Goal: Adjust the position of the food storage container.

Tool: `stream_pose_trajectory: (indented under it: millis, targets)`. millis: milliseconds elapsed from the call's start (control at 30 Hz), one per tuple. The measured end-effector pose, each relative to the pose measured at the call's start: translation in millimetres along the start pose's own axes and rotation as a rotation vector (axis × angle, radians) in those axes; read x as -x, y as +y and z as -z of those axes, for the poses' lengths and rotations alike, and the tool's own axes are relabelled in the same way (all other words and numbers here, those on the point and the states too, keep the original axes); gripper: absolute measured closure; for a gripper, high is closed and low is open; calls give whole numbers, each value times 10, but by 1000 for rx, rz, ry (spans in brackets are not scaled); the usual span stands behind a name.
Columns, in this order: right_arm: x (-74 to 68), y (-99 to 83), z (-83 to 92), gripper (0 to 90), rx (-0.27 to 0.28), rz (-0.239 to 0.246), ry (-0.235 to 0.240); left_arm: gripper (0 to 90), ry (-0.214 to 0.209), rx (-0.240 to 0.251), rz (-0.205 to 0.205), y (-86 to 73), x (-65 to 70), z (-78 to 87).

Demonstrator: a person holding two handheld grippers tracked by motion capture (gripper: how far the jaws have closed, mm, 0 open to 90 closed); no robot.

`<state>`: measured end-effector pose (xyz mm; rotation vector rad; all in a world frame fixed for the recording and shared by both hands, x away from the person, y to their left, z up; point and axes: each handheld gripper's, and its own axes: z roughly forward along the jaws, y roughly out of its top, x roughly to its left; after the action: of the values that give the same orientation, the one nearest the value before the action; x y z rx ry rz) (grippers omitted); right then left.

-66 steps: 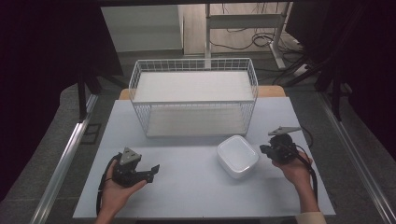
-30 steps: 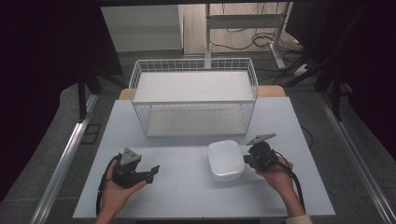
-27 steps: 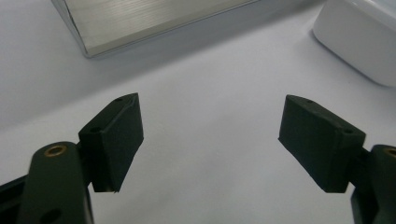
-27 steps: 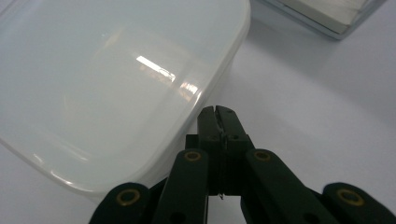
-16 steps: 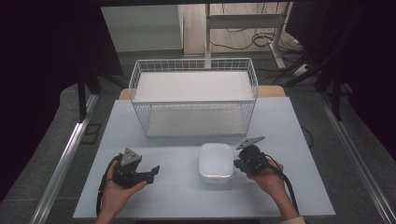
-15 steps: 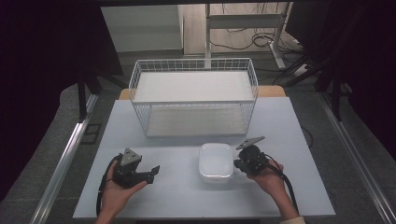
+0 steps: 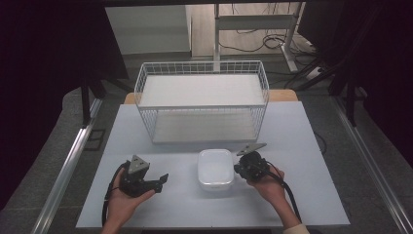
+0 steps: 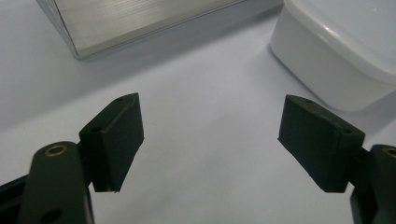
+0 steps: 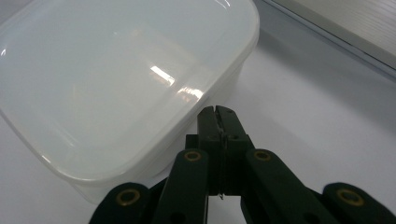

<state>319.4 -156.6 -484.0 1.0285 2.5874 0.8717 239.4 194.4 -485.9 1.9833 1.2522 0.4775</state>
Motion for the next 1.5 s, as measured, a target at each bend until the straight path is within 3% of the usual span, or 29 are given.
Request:
stream_pose_trajectory:
  millis: [233, 367, 533, 733, 867, 900, 933, 967, 1000, 1033, 1067, 1167, 1367, 1500]
  targets:
    - [-124, 120, -88, 900, 11, 4, 26, 222, -5, -6, 3, -7, -9, -6]
    - [-168, 129, -112, 900, 13, 34, 40, 222, -4, -3, 5, -5, -17, -2]
    - [-141, 114, -49, 900, 25, 27, 43, 228, 0, 14, -6, -6, -16, 15]
    - [-23, 88, 137, 899, 113, -26, 29, 232, -16, 56, 2, 31, -82, 51]
    - [55, 58, 187, 896, 139, -48, 13, 235, -17, 66, 16, 31, -138, 60]
    - [88, 34, 198, 870, 145, -60, 5, 235, -18, 68, 16, 25, -146, 70]
    - [123, -3, 220, 737, 156, -80, -9, 235, -19, 69, 19, 10, -145, 89]
    - [123, -3, 220, 737, 156, -80, -9, 235, -19, 69, 19, 10, -145, 89]
    - [131, -14, 232, 650, 162, -89, -22, 235, -19, 70, 17, 9, -142, 98]
    - [133, -32, 270, 479, 182, -114, -61, 235, -21, 77, 16, 15, -127, 116]
    - [127, -39, 293, 437, 196, -122, -77, 234, -24, 83, 17, 17, -113, 126]
    - [130, -65, 348, 361, 227, -130, -92, 234, -26, 88, 10, 15, -90, 140]
    - [197, -96, 373, 305, 236, -151, -111, 234, -20, 85, 18, 20, -119, 129]
    - [225, -138, 408, 239, 257, -187, -138, 234, -21, 82, 26, 26, -117, 127]
